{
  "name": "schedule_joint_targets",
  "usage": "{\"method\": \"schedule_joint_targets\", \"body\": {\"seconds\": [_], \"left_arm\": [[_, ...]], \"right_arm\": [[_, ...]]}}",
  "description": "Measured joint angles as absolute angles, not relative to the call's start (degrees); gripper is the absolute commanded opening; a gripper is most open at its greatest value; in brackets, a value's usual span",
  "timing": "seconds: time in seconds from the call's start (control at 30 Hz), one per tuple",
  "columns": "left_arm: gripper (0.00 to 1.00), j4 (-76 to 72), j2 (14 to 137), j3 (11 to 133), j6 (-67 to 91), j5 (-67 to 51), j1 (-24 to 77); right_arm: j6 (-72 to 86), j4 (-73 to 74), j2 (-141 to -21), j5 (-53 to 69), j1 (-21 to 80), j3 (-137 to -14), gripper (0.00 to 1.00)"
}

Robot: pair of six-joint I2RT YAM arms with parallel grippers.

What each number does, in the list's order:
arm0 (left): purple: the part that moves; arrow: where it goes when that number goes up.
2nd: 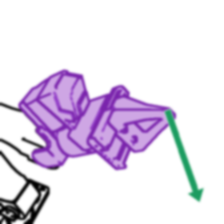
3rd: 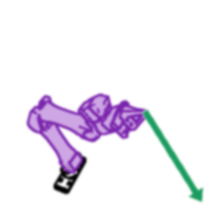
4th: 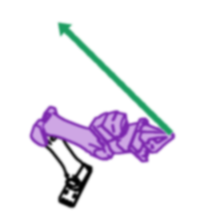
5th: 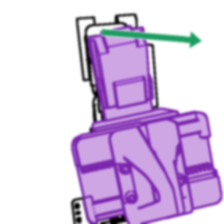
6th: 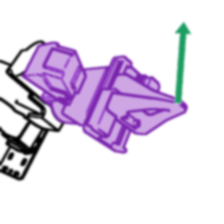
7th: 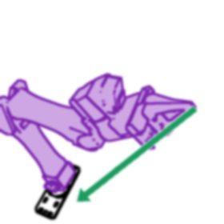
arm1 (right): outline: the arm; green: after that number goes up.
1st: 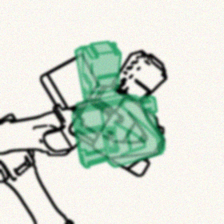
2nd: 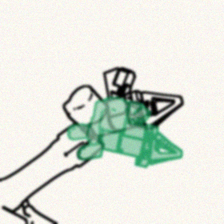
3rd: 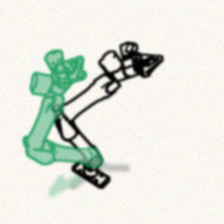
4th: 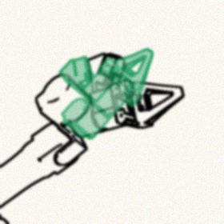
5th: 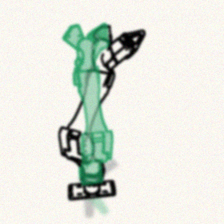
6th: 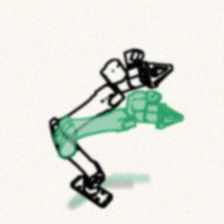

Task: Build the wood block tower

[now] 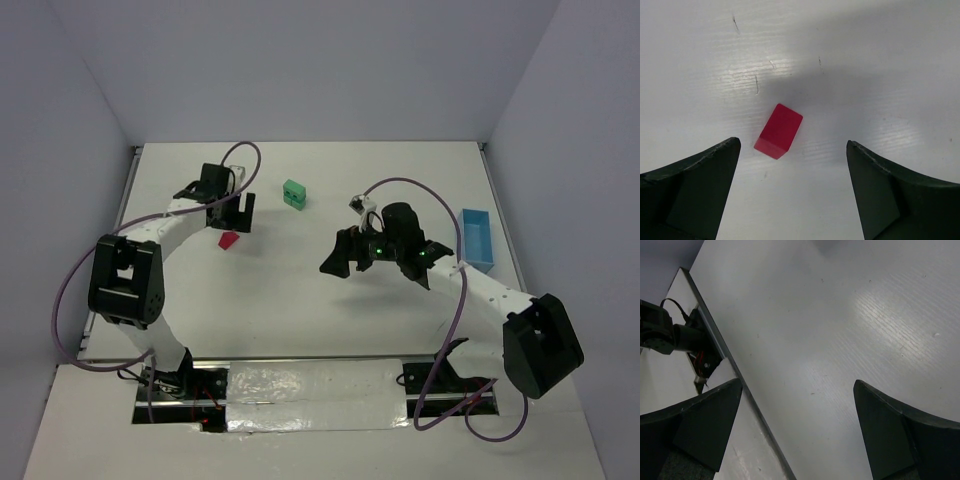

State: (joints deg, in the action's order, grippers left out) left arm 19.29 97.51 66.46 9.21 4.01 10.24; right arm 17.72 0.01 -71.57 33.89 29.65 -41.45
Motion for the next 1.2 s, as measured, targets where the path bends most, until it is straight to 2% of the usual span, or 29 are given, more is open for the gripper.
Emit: {"method": "schedule_joint_targets", "body": {"seconds": [0.2,0.3,0.63,0.67,0.83,0.97,1.03,1.13,1.2], "left_arm": [[0.94,22.7,97.6,71.8,0.0,-1.6,6.2],[0.88,22.3,97.6,70.1,-1.9,-3.4,4.0],[0.8,21.1,101.7,65.2,-5.2,-8.1,4.2],[0.75,20.8,102.1,65.1,-5.5,-8.1,4.3],[0.66,19.7,103.4,65.1,-5.8,-6.9,4.4],[0.49,18.9,103.8,65.1,-5.9,-6.1,4.4],[0.47,18.6,103.9,65.1,-5.9,-5.7,4.7],[0.34,18.2,103.9,65.1,-6.3,-4.5,6.0],[0.19,17.6,103.9,64.8,-7.2,-4.1,7.7]], "right_arm": [[17.5,-0.1,-71.2,33.9,29.6,-41.0,1.0],[17.2,0.0,-70.6,33.7,29.6,-40.6,1.0],[16.8,0.0,-69.6,33.4,29.6,-40.5,1.0],[16.8,0.0,-69.3,33.4,29.6,-40.5,1.0],[16.6,0.0,-68.7,33.4,29.6,-40.4,1.0],[16.6,0.0,-68.7,33.4,29.6,-40.4,1.0],[16.6,0.0,-68.7,33.4,29.6,-40.4,1.0],[16.6,0.0,-68.7,33.3,29.6,-40.4,1.0],[16.6,0.0,-68.7,33.3,29.6,-40.4,1.0]]}}
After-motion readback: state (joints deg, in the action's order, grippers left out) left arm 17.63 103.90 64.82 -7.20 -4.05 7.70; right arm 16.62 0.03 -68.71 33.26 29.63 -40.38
